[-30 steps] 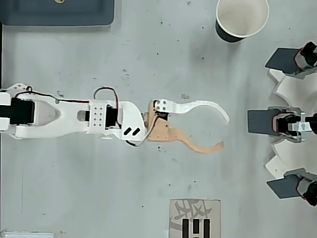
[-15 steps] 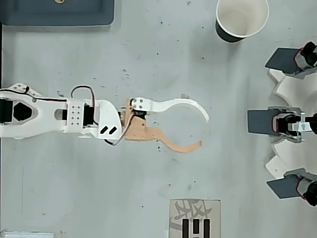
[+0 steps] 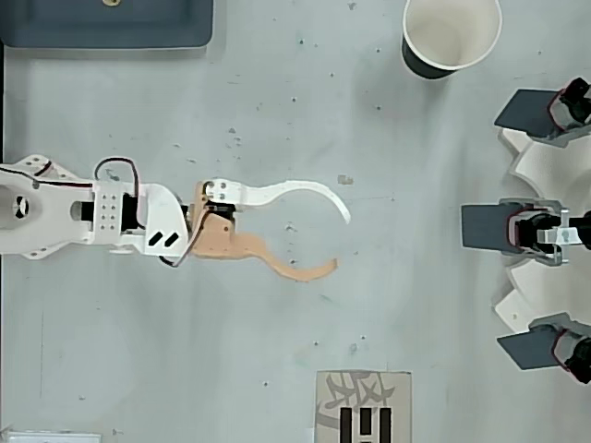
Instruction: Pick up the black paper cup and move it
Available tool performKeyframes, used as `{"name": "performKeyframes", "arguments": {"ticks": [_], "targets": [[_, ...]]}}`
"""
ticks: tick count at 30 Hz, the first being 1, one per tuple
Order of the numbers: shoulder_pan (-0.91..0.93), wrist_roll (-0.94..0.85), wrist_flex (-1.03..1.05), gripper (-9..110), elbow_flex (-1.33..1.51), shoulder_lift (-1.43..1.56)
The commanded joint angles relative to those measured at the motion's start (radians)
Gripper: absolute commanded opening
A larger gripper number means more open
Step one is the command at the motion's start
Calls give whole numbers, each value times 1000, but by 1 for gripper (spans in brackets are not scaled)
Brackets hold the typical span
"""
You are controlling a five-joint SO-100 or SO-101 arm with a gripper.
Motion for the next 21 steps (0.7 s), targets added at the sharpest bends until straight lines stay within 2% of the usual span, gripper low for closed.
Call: {"name": "performKeyframes", "arguments": {"ticks": [1,10,21], "targets": [[-14,-8,-31,9,29,61],[-124,-8,-54,12,184,152],[-224,6,-57,26,184,144]]}}
